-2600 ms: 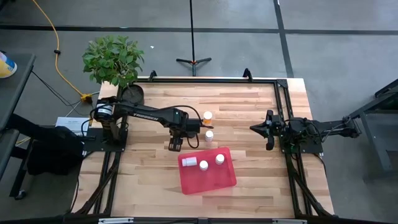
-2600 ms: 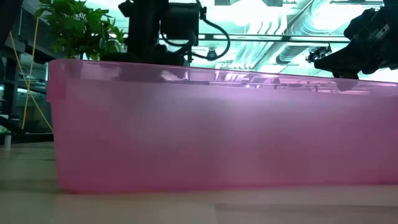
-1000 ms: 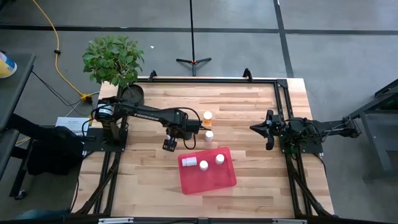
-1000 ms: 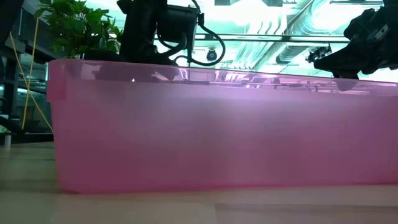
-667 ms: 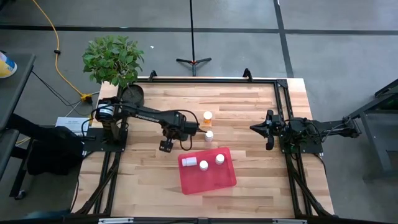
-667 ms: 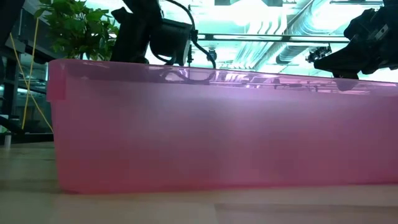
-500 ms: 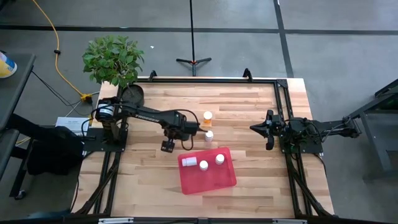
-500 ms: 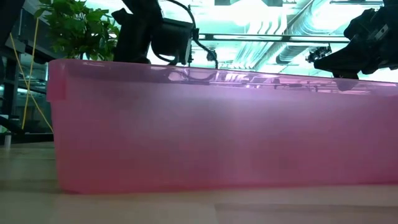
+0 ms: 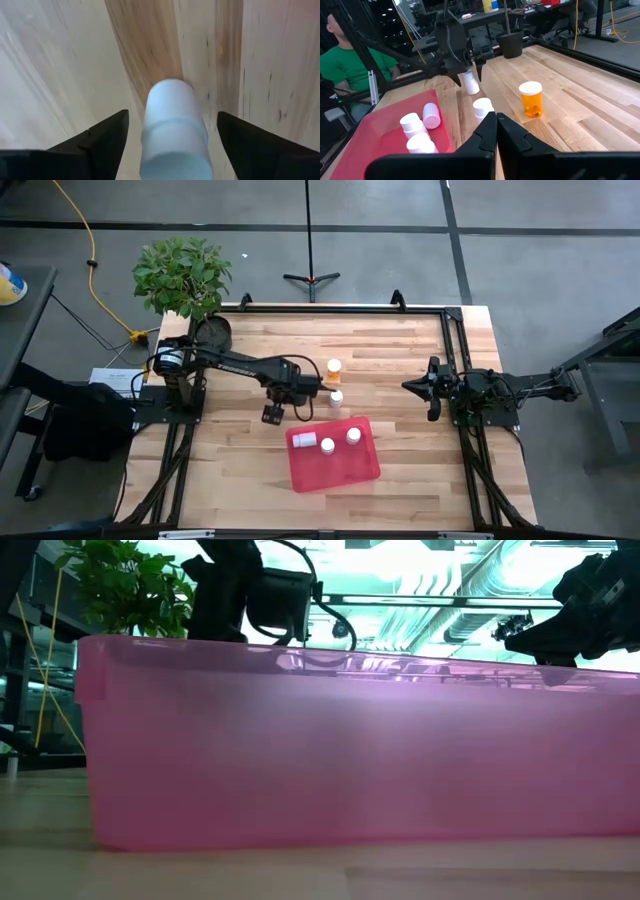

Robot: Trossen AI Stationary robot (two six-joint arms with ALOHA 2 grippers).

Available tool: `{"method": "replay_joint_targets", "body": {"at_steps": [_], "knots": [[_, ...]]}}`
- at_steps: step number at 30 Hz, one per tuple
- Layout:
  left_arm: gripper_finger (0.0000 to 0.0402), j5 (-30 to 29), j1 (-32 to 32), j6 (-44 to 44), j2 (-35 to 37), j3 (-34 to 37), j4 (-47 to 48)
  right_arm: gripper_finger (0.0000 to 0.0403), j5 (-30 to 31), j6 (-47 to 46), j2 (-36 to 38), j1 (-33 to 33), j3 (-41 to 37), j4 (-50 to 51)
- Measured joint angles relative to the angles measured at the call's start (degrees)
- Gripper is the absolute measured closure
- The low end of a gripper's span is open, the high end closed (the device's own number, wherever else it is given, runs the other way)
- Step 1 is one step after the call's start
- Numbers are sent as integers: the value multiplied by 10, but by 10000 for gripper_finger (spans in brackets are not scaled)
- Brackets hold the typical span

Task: Pick and place pill bottles into a basket
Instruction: Put the white pill bottle into the bin

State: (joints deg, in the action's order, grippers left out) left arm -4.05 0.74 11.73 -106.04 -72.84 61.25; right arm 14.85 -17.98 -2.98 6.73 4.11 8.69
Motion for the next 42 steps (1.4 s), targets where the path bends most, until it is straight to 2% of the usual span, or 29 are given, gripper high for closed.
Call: {"method": "replay_joint_targets", "body": {"at_steps": [13,27,39,42], "knots": [[126,-2,0,5,0,0,-7,403,0,0,0,0,0,0],[127,-1,0,9,0,0,11,403,0,0,0,0,0,0],[180,-1,0,15,0,0,12,403,0,0,0,0,0,0],[180,-1,0,15,0,0,12,403,0,0,0,0,0,0]]}}
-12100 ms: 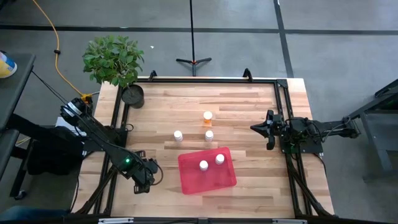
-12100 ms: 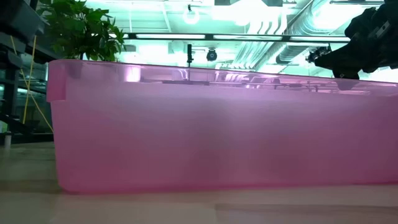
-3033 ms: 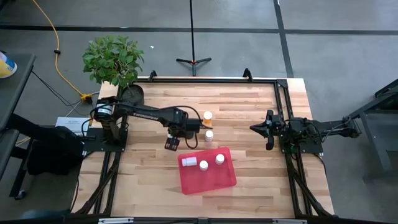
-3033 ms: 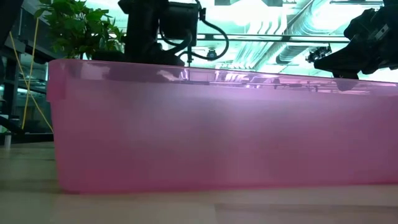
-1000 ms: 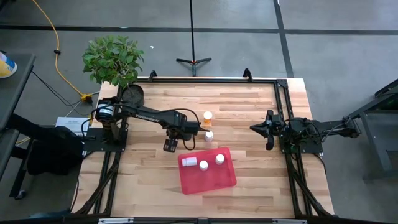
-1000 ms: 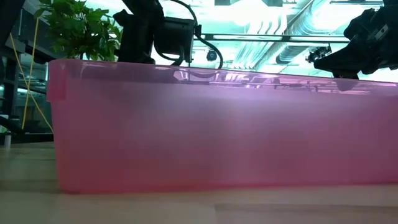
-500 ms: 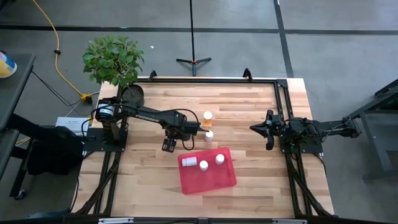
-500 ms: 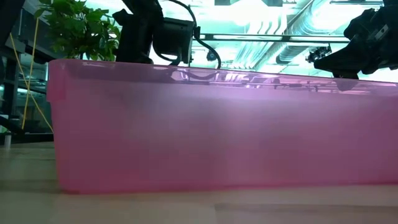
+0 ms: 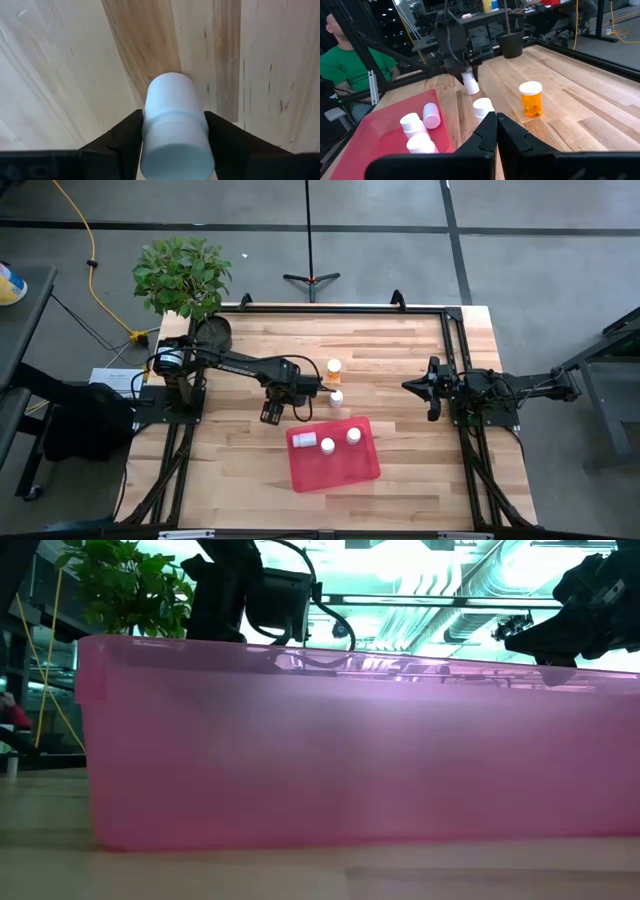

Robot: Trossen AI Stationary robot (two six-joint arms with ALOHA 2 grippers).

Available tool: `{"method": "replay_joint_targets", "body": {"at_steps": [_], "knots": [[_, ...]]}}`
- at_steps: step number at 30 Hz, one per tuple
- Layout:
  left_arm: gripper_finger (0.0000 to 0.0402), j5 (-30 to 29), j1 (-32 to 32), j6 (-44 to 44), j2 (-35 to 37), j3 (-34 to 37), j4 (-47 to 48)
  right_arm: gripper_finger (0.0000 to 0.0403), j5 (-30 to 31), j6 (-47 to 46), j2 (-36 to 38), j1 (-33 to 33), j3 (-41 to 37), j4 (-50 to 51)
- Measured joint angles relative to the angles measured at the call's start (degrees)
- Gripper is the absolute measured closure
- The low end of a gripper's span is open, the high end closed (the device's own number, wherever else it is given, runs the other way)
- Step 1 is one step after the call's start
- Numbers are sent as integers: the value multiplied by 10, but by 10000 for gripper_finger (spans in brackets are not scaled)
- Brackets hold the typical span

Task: Pick and place pill bottles into a basket
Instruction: Put the white pill bottle into the bin

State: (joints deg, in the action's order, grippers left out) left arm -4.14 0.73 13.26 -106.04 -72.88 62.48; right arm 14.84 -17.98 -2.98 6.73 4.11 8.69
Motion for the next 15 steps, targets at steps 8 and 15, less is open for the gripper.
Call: {"method": "replay_joint_targets", "body": {"at_steps": [8,15], "knots": [[179,-27,0,0,0,0,18,403,0,0,0,0,0,0],[187,-27,0,-17,0,-15,64,403,0,0,0,0,0,0]]}}
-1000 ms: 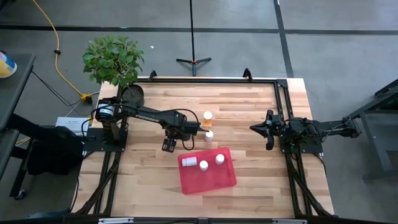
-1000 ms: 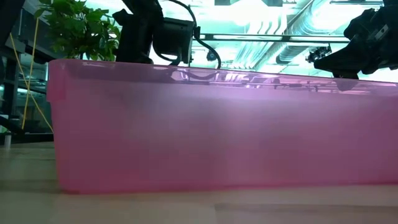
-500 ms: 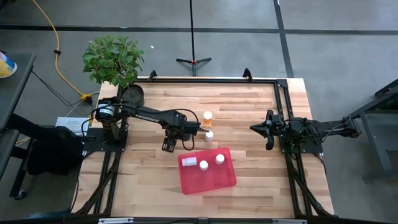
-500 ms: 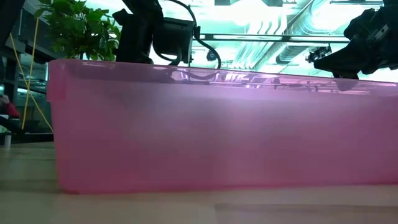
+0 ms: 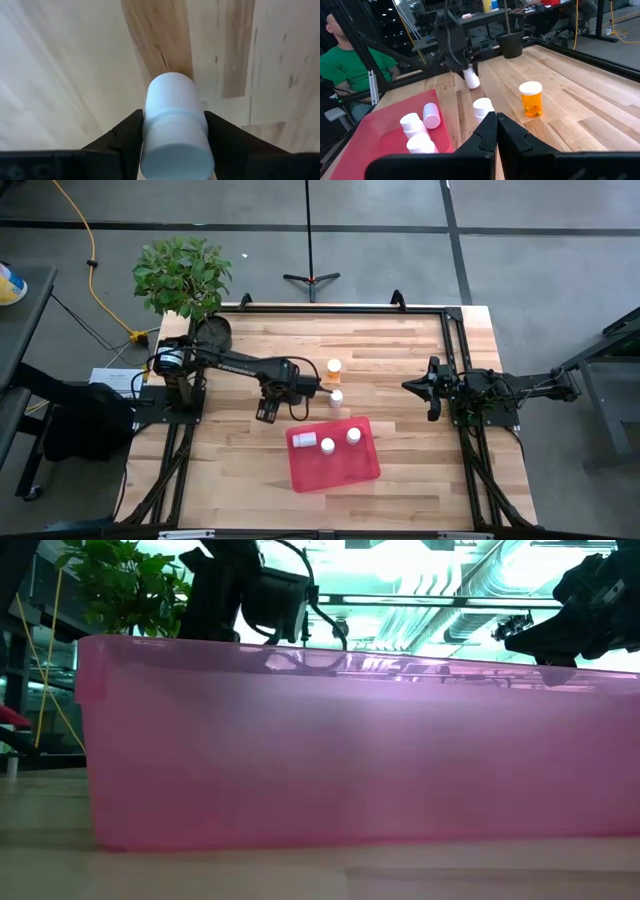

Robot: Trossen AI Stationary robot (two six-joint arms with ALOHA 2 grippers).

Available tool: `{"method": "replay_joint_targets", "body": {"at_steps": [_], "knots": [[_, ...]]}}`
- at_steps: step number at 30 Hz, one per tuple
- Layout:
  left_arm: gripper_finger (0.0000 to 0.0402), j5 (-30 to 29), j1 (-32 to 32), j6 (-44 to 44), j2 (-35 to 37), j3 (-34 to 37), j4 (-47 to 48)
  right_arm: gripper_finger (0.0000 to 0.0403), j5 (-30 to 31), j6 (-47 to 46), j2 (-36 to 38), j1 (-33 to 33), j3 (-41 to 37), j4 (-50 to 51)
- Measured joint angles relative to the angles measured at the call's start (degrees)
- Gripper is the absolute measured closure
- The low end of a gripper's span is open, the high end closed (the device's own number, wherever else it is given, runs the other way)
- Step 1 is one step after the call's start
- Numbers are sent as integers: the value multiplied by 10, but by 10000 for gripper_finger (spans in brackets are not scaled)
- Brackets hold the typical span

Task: Pick and place pill bottles into a basket
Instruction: Put the white pill bottle into the bin

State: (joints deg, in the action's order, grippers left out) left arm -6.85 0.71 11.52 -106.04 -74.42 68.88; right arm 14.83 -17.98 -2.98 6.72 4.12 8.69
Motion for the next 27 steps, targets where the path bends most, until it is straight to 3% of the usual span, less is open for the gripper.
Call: {"method": "replay_joint_targets", "body": {"at_steps": [12,27], "knots": [[185,44,-12,-32,0,-131,22,403,0,0,0,0,0,0],[182,44,-123,-104,0,-243,2,403,0,1,0,0,0,0]]}}
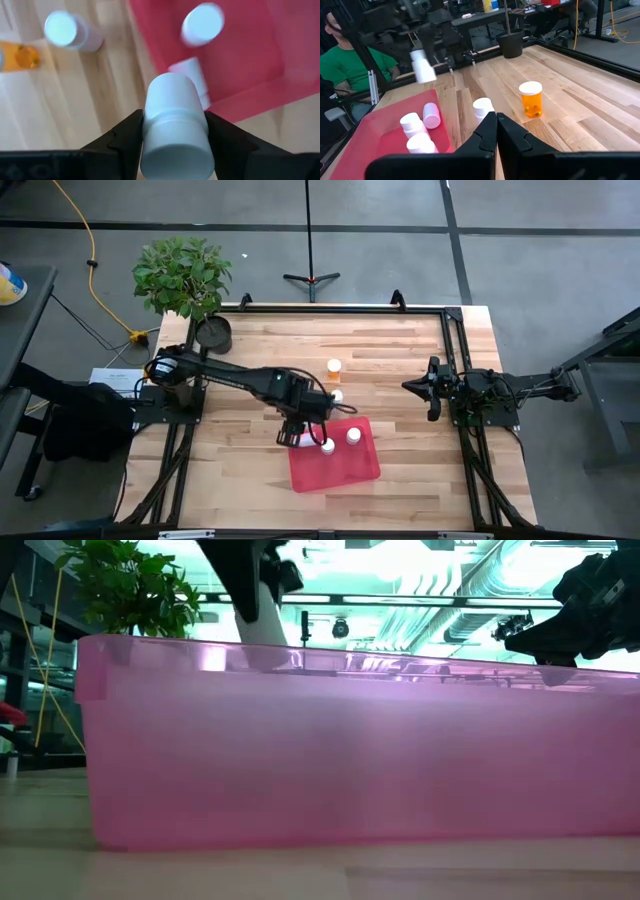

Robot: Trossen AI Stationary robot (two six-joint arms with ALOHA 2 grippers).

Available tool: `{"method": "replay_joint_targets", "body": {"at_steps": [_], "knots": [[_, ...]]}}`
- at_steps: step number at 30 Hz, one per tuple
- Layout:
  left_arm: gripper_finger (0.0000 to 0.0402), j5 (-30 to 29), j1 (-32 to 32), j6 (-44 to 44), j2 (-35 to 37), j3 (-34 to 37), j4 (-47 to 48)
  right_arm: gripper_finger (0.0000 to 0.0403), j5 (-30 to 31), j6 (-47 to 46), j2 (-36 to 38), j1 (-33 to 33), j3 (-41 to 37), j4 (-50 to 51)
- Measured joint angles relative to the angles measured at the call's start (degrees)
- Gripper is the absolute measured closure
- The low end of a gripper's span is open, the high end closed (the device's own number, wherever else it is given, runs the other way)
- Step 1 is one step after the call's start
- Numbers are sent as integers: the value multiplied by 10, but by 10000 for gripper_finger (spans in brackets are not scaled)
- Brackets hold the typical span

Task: Pick and place pill bottles into a basket
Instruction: Put the white pill bottle into the bin

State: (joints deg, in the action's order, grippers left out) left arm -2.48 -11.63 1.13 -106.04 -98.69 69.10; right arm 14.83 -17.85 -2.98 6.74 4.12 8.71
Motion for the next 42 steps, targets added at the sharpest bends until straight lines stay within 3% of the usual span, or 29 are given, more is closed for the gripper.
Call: {"method": "replay_joint_targets", "body": {"at_steps": [23,32,42], "knots": [[182,44,-92,-90,-70,-3,-58,403,-17,-1,-11,0,0,1],[181,60,-94,-92,-115,-3,-64,403,-17,-1,-15,0,0,0],[181,46,-93,-89,-117,5,-72,403,-15,-1,-16,0,0,0]]}}
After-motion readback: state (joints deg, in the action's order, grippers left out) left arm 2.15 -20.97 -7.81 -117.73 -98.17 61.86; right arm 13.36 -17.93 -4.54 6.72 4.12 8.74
